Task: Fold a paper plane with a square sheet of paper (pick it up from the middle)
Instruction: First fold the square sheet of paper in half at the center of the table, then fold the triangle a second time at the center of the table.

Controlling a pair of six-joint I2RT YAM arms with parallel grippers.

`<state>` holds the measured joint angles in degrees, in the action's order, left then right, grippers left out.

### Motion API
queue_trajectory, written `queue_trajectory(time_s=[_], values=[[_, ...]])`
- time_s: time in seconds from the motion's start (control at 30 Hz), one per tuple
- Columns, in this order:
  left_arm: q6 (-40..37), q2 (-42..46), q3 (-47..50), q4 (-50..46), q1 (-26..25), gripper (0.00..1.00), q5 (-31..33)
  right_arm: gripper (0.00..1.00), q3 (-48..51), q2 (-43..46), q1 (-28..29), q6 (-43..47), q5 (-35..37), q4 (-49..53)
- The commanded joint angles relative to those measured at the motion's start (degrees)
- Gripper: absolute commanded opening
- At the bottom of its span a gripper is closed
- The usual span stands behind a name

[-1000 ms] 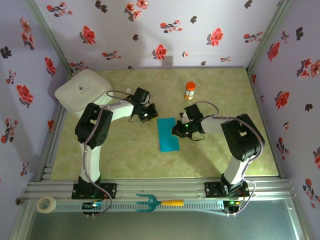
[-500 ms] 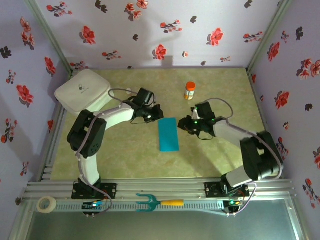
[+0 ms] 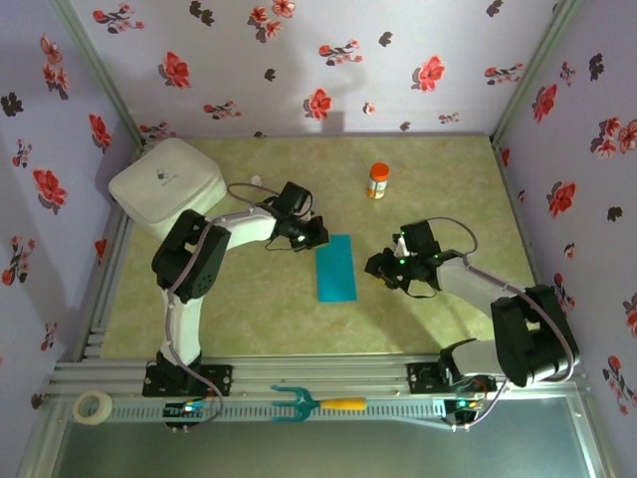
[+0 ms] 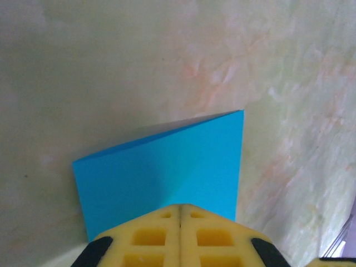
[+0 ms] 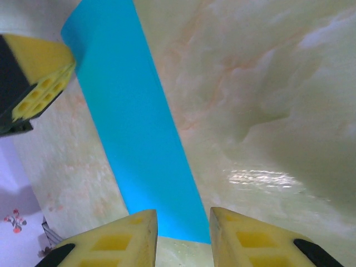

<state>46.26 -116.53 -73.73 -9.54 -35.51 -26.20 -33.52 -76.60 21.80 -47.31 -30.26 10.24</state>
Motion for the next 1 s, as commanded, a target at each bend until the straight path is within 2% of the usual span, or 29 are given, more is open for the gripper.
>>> queue_trajectory(time_s=[0.0, 0.33, 0.7, 0.97], values=[[-0.8, -1.0, -0.7, 1.5, 0.7, 0.08, -1.0, 0.31, 0.4, -1.6, 1.6, -1.5, -2.4, -1.5], [0.9, -2.3, 4.8, 4.9, 1.5, 0.08, -0.9, 0.38, 0.7, -5.9, 5.7, -2.0, -2.7, -1.6], [1.2, -3.0, 6.7, 5.1, 1.6, 0.07, -0.6, 0.41, 1.7, -5.9, 6.2, -2.5, -4.3, -1.9], [1.2, -3.1, 6.7, 5.1, 1.6, 0.07, -0.6, 0.4, 2.7, -7.1, 6.6, -4.8, -6.8, -6.6]])
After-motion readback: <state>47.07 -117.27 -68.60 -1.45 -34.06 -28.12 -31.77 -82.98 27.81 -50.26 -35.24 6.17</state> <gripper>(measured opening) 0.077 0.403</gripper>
